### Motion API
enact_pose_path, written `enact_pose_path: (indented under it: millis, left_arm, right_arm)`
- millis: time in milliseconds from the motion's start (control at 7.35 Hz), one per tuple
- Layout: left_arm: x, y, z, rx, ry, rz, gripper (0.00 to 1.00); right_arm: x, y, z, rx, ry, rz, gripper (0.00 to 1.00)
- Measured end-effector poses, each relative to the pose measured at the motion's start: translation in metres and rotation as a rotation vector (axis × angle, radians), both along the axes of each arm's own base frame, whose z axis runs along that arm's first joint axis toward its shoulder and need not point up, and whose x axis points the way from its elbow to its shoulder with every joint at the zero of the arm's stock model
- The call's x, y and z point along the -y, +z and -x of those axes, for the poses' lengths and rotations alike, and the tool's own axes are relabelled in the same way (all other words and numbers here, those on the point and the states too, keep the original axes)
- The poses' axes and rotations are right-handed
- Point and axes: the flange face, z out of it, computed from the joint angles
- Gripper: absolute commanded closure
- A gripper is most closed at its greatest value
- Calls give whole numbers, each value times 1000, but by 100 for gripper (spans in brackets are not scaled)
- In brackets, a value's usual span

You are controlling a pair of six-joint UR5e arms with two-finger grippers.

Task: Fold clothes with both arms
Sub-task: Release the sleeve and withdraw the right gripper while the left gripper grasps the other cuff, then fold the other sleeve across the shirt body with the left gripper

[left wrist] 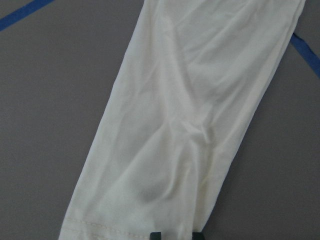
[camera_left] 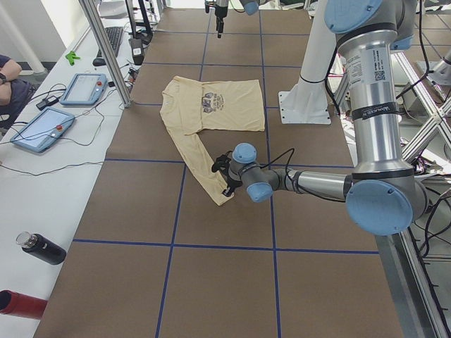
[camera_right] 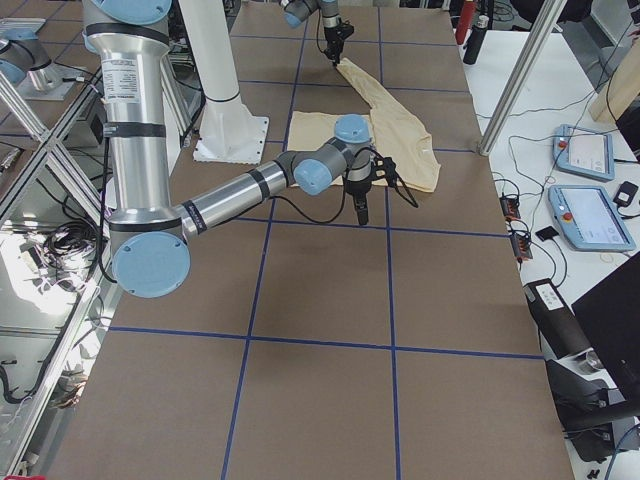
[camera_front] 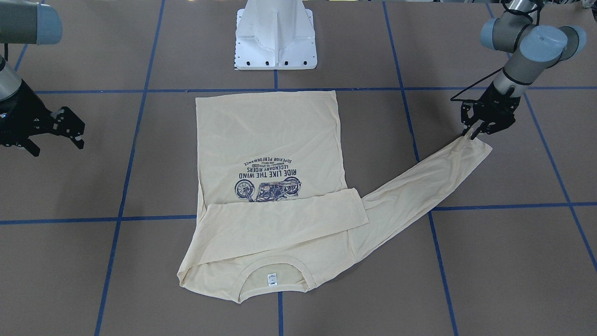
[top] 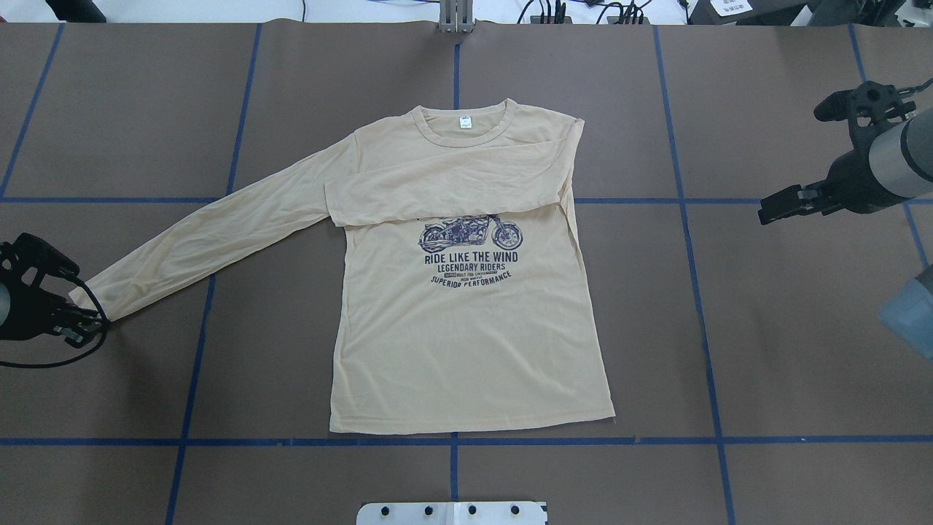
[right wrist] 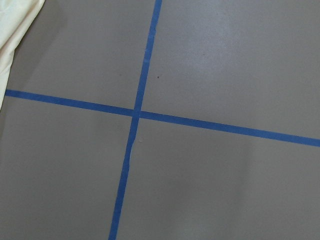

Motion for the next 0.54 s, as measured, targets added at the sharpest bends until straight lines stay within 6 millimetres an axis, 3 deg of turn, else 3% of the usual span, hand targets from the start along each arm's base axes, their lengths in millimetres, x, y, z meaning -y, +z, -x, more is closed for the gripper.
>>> enact_pose_path:
  millis: [272,544]
  left_arm:
    - [-3,1,1,1,6,4,100]
    - [-5,-1,4,0,4,-1,100]
  right_arm:
    - [0,0,0,1,1,0,0]
    - [0,-1,0,1,0,-1,0]
